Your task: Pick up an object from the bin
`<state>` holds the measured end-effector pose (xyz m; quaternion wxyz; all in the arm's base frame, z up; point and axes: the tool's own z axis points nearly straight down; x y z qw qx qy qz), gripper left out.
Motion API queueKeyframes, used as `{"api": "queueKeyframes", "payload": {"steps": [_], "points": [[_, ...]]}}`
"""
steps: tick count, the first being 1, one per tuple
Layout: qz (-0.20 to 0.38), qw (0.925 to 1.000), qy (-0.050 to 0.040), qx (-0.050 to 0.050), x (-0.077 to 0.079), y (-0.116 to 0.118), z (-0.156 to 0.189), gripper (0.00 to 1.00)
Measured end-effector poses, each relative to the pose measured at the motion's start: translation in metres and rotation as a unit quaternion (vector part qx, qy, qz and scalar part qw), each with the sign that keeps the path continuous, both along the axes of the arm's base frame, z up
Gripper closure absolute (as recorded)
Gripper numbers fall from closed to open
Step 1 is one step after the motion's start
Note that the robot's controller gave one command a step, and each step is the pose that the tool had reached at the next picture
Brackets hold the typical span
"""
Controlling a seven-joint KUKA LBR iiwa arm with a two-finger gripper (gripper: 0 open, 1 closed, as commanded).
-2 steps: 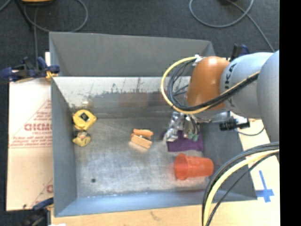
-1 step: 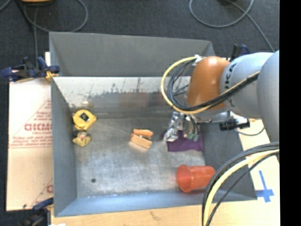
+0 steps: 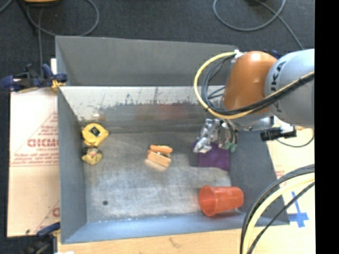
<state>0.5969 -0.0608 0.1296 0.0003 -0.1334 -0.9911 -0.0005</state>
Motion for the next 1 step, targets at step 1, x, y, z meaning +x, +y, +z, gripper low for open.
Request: {"api": "queueKeyframes", "payload": {"steps": [1], "points": [[0.008,1.0000,-0.0006,0.000,0.0069,0.0087,0.0672,1.00]]}}
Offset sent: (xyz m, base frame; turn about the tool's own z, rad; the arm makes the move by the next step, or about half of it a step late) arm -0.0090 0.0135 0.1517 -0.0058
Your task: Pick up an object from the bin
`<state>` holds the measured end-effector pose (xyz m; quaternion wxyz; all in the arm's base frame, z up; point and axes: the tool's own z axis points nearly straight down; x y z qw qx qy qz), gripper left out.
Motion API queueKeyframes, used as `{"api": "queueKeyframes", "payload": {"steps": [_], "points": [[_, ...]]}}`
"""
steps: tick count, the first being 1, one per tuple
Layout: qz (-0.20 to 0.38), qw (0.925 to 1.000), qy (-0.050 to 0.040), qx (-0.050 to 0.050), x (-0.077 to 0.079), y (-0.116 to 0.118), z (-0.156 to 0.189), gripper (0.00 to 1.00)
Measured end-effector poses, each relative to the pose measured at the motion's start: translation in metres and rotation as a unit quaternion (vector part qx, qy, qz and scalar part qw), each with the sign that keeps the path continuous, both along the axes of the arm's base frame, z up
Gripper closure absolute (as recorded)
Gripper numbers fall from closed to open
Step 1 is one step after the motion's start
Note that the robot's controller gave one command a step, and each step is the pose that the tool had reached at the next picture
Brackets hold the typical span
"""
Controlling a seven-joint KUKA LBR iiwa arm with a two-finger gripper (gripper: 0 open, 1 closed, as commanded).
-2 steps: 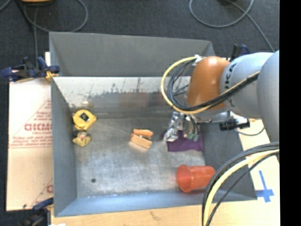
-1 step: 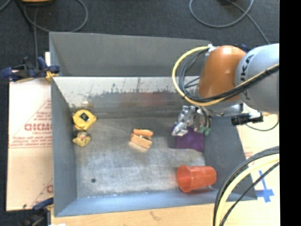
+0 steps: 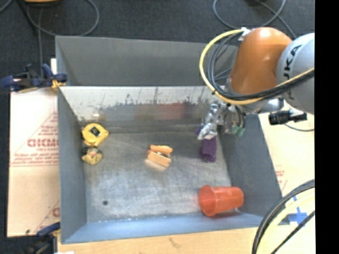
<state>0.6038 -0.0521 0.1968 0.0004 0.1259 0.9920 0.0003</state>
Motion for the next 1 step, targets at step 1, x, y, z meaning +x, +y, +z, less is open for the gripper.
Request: {"api": "queueKeyframes", "payload": {"steps": [1], "points": [[-0.001,1.0000,0.0003,0.000,-0.0098,0.0029,0.0604,1.00]]}}
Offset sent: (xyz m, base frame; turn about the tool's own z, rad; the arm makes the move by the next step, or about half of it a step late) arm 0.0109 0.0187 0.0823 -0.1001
